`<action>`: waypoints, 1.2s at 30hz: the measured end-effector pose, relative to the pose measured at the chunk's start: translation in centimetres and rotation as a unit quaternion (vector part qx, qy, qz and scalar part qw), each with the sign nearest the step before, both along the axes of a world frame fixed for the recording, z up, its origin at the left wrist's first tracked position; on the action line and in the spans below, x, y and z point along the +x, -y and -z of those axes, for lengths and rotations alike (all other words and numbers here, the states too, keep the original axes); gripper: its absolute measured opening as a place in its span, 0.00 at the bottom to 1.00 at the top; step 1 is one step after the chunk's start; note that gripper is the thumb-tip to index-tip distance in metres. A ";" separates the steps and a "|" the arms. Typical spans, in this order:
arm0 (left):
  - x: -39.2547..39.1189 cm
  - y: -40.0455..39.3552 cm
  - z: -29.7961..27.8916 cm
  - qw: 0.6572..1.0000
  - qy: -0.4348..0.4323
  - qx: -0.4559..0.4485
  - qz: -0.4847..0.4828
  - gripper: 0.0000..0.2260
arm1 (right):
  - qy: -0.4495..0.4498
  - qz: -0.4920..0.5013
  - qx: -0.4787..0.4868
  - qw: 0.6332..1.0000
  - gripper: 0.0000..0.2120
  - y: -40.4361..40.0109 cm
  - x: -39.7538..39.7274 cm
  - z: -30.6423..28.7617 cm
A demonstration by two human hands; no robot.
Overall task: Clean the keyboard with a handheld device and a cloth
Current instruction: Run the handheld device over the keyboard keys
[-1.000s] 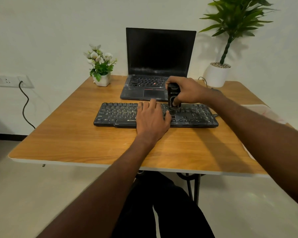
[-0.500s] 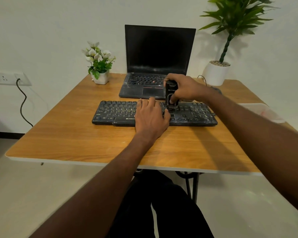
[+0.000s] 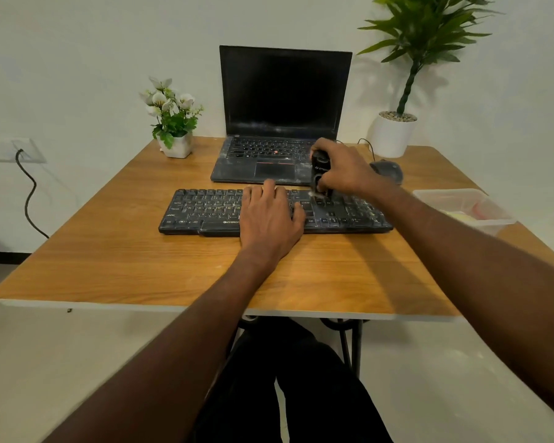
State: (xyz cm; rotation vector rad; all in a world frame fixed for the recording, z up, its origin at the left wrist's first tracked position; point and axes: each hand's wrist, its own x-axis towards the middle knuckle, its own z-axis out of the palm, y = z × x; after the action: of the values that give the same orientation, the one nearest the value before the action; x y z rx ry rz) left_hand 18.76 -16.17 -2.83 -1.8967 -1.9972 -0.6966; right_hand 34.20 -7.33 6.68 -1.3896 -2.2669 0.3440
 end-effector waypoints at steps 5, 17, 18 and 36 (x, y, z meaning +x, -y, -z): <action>0.1 -0.1 -0.1 1.000 0.000 0.000 -0.002 0.24 | 0.014 0.097 0.046 0.994 0.26 0.0 1.8 -1.0; 0.1 0.2 -0.1 1.000 0.006 -0.001 0.001 0.23 | -0.115 0.037 -0.004 0.993 0.29 0.7 1.2 0.0; 0.1 0.2 -0.1 1.000 0.007 0.000 0.001 0.23 | -0.143 0.026 -0.022 0.989 0.29 0.6 0.8 0.5; 0.0 0.1 -0.1 1.000 0.012 0.000 -0.006 0.22 | 0.023 0.038 0.047 0.998 0.27 -1.3 1.0 1.1</action>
State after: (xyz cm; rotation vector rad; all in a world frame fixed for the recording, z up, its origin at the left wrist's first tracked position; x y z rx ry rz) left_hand 18.81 -16.29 -2.75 -1.8842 -2.0202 -0.7202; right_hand 35.19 -6.02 5.54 -1.4436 -2.2287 0.1793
